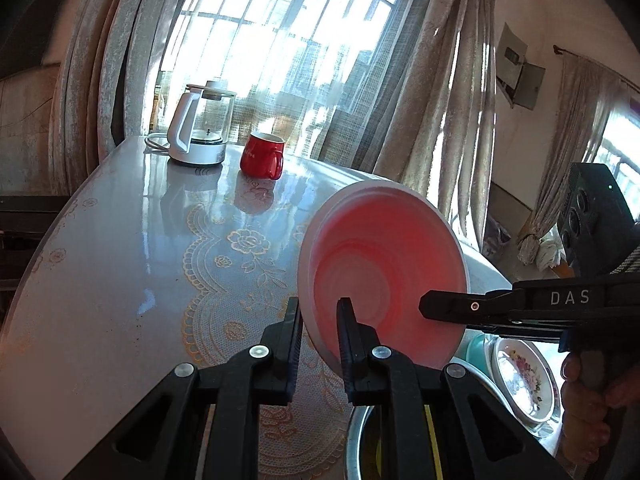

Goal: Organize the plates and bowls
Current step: 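Lift the red bowl with both grippers and carry it over the steel bowl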

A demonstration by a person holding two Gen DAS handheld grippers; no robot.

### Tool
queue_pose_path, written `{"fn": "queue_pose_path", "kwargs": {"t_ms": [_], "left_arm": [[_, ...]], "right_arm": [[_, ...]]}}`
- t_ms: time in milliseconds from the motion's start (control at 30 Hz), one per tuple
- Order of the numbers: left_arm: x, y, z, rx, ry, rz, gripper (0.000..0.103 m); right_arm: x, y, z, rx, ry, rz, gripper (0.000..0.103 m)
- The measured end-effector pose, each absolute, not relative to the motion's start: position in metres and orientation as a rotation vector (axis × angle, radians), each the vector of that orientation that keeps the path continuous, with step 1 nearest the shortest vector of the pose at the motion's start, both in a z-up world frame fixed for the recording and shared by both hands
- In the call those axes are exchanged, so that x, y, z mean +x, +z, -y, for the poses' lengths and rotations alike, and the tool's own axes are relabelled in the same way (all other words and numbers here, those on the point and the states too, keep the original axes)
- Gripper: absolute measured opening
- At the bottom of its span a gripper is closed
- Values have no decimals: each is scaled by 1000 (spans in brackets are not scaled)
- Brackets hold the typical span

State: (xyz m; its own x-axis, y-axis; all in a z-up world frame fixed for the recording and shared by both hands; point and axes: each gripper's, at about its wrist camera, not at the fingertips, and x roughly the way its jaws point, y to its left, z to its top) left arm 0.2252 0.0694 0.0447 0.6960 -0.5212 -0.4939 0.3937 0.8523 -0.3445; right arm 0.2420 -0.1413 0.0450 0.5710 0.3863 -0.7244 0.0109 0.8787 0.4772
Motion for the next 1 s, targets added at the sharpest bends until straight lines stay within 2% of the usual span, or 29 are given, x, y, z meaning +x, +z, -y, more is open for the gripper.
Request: {"fn": "queue_pose_path", "kwargs": {"t_ms": [533,733,1000], "left_arm": [[199,56,-38,-147,-753,-624,17],[193,53,-28,-127,-855,-693,27],[175,42,-30,-83,-894,-715,27]], "right_arm": [[183,50,181,544,190,-910,11],[166,42,194,567,177,-934,12],[148,28,197,604,198,-981,13]]}}
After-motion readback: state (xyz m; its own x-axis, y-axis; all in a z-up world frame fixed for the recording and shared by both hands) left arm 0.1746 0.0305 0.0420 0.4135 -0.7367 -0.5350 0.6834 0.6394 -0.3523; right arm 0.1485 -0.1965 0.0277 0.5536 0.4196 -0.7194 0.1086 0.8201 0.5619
